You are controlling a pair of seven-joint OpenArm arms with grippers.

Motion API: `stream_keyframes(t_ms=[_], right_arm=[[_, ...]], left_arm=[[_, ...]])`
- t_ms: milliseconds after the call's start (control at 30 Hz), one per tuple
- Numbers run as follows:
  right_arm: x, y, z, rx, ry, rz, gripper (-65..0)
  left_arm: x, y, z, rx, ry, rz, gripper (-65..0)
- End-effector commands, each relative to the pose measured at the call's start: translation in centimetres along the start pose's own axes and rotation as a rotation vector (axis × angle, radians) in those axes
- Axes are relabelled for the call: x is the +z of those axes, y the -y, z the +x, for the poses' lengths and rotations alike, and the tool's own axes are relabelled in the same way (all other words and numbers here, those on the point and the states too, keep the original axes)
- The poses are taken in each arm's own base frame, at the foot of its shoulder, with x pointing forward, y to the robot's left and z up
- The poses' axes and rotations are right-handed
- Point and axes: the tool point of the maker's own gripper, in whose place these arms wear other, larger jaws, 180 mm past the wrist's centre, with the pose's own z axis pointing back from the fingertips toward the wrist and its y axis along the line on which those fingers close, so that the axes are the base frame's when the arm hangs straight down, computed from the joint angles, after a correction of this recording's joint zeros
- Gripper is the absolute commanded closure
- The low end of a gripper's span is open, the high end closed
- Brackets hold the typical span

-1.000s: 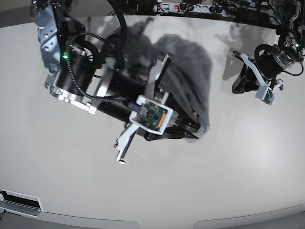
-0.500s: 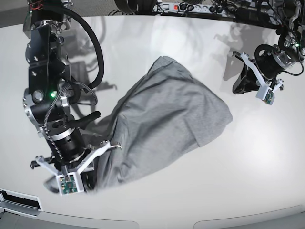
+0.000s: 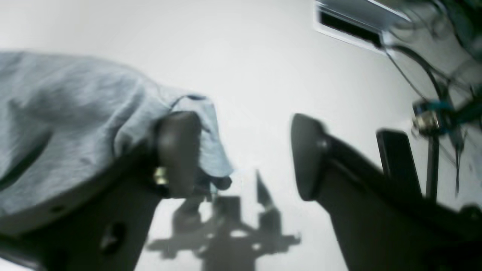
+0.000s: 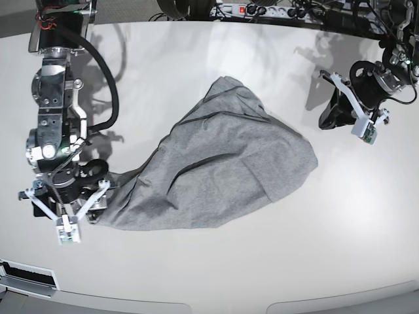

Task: Layout the t-shirt on the table in an organized manner, then fold the t-shirt properly
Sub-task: 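Grasp the shirt with the right gripper and drag it outward, then release, regrasp the shirt edge with the right gripper and pull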

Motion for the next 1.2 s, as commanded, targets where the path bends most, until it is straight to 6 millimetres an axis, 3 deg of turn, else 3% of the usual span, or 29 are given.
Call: stream_keyframes(t_ms=[0, 133, 233, 367, 533, 600, 767, 900, 1033, 1167], right_arm=[[0.3, 0.0, 2.6, -0.012, 0.073, 0.033, -40.8], [2.1, -4.1, 5.3, -0.017, 0.165, 0.298, -40.2], [6.1, -10.3, 6.4, 0.034, 0.238, 0.682, -40.2], [11.5, -16.2, 4.9, 0.073, 0.193, 1.082, -40.2], [15.6, -21.9, 0.5, 0.115, 0.08, 1.299, -40.2], [16.7, -23.9, -1.3, 0.135, 0.062, 1.323, -40.2], [15.8, -26.4, -5.0, 0.157, 0.016, 1.131, -40.3], [15.0, -27.1, -7.6, 0.212, -0.047, 0.975, -40.2], [14.6, -28.0, -9.3, 0.184, -0.108, 0.929, -40.2], [12.4, -28.5, -10.1, 0.205, -0.096, 0.833, -40.2]], left_arm=[[0.3, -0.3, 1.4, -0.014, 0.044, -0.001, 0.0], [0.3, -0.3, 1.4, -0.014, 0.046, -0.002, 0.0], [0.3, -0.1, 1.6, 0.003, 0.055, -0.009, 0.0], [0.3, -0.1, 1.7, 0.01, 0.058, -0.012, 0.0], [0.3, -0.1, 1.7, 0.01, 0.059, -0.012, 0.0], [0.3, -0.1, 1.7, 0.01, 0.059, -0.012, 0.0], [0.3, -0.1, 1.7, 0.01, 0.059, -0.012, 0.0], [0.3, -0.1, 1.7, 0.01, 0.058, -0.012, 0.0], [0.3, -0.1, 1.7, 0.01, 0.06, -0.012, 0.0], [0.3, -0.1, 1.8, 0.011, 0.067, -0.012, 0.0]])
